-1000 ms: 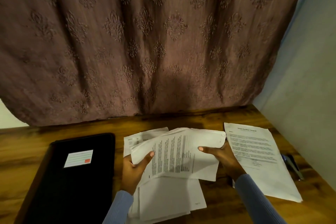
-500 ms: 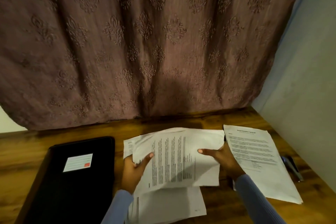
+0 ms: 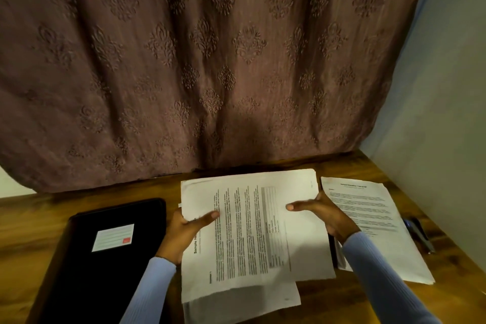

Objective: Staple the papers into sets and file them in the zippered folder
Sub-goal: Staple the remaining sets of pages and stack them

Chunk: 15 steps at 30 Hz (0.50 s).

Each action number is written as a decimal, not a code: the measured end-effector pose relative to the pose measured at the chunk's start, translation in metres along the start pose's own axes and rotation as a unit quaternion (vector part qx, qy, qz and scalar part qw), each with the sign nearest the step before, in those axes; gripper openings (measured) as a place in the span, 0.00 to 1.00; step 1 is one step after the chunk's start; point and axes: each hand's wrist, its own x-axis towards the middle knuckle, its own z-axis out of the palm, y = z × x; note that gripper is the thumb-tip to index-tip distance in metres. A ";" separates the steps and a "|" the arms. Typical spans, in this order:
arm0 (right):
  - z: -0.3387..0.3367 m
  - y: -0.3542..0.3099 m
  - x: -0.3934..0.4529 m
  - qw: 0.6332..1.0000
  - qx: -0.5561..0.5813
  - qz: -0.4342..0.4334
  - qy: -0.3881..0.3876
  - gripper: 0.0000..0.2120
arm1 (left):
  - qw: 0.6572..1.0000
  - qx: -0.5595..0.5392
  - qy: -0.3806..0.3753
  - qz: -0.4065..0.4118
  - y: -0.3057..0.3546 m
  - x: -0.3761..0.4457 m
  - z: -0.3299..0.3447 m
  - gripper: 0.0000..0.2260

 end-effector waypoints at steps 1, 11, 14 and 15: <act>0.000 0.003 0.001 1.000 -0.002 0.011 -0.005 0.18 | 1.000 -0.006 0.000 -0.008 0.000 0.000 -0.003 0.13; 0.005 0.015 0.003 1.000 -0.005 0.002 -0.019 0.20 | 0.999 0.049 0.015 0.005 -0.014 0.000 -0.012 0.18; 0.001 0.013 0.000 0.999 0.008 -0.038 0.036 0.07 | 0.997 0.059 0.052 0.008 -0.023 -0.003 -0.012 0.18; -0.001 0.010 -0.001 0.997 0.003 -0.050 0.051 0.03 | 0.996 0.061 0.061 0.009 -0.026 -0.003 -0.013 0.19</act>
